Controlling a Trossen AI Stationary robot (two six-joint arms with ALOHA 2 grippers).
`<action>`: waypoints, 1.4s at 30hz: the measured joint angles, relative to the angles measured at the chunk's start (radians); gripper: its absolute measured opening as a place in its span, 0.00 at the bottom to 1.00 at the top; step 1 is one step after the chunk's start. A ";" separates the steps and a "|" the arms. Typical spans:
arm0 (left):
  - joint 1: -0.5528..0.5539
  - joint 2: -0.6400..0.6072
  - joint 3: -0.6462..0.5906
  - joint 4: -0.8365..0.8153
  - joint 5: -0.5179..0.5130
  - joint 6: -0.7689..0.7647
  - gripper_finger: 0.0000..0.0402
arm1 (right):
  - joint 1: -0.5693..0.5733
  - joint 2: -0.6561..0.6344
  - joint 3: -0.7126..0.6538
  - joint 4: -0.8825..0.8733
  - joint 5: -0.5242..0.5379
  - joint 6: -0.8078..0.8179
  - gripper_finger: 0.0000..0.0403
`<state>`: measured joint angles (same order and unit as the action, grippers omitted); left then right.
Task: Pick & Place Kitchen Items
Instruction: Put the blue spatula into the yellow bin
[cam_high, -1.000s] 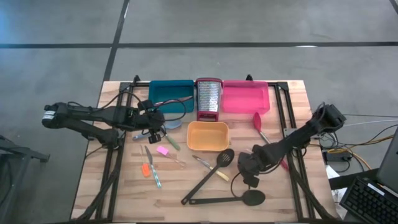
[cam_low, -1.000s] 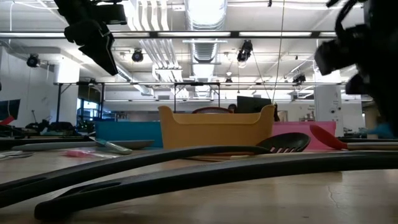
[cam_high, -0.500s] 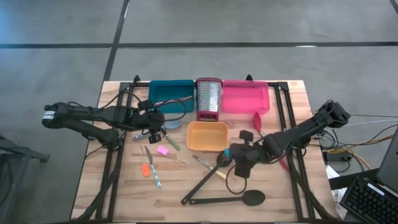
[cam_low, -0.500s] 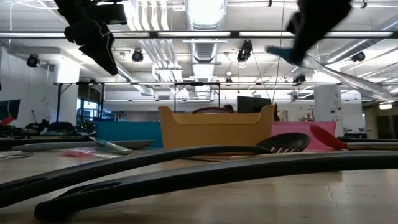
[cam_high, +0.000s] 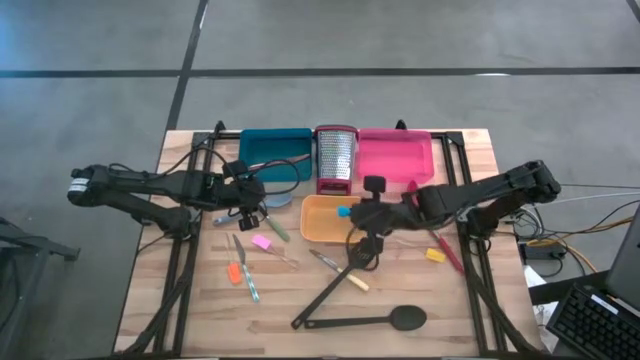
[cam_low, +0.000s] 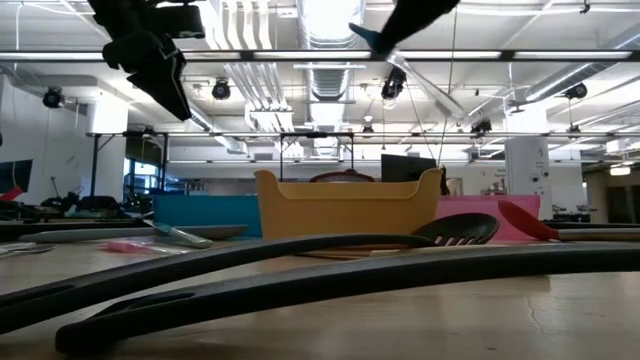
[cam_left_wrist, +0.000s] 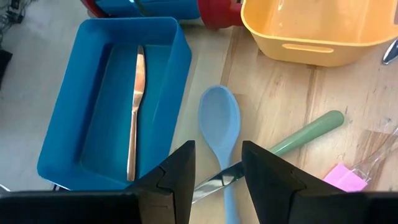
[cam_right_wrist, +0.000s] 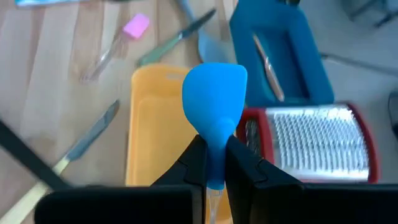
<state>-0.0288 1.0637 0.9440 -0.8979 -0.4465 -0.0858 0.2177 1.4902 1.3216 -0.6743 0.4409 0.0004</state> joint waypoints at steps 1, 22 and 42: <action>0.000 0.000 0.000 -0.001 0.000 0.008 0.34 | -0.015 0.000 0.000 0.009 -0.020 -0.020 0.05; 0.000 -0.115 0.002 0.190 -0.016 0.157 0.34 | -0.200 0.210 0.012 0.196 -0.283 -0.187 0.05; 0.001 -0.128 0.002 0.187 -0.019 0.159 0.34 | -0.234 0.547 0.210 0.043 -0.375 -0.210 0.05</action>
<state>-0.0280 0.9360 0.9459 -0.7105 -0.4656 0.0731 -0.0158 2.0376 1.5318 -0.6317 0.0658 -0.2100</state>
